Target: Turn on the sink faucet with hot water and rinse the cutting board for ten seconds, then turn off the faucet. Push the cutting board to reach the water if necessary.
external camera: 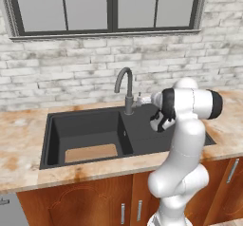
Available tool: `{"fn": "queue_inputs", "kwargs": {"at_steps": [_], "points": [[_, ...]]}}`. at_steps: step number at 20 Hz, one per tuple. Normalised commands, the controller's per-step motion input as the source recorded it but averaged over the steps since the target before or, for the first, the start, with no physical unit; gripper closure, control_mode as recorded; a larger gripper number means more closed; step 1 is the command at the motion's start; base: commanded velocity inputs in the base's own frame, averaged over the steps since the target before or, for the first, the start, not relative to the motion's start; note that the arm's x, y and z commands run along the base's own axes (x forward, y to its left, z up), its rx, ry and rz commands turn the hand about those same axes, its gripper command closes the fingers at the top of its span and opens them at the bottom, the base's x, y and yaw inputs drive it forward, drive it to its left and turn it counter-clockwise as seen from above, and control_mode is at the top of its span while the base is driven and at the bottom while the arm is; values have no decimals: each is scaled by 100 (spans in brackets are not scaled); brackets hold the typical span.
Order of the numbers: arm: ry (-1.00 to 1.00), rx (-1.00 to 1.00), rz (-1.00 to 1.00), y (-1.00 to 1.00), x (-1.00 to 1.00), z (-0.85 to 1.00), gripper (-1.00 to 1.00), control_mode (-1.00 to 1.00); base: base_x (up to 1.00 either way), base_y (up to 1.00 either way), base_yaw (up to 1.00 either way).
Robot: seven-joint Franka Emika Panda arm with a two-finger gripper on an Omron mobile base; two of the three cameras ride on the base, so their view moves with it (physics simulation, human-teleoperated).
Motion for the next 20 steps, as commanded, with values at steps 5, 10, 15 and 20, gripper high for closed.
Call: {"fn": "queue_inputs", "kwargs": {"at_steps": [5,10,15,20], "points": [[0,0,0,0,23,-17,-100,-100,0,0,0],[0,0,0,0,19,-21,-100,-100,0,0,0],[0,0,0,0,8,-20,-100,-100,0,0,0],[0,0,0,4,13,-3,-100,-100,0,0,0]]}}
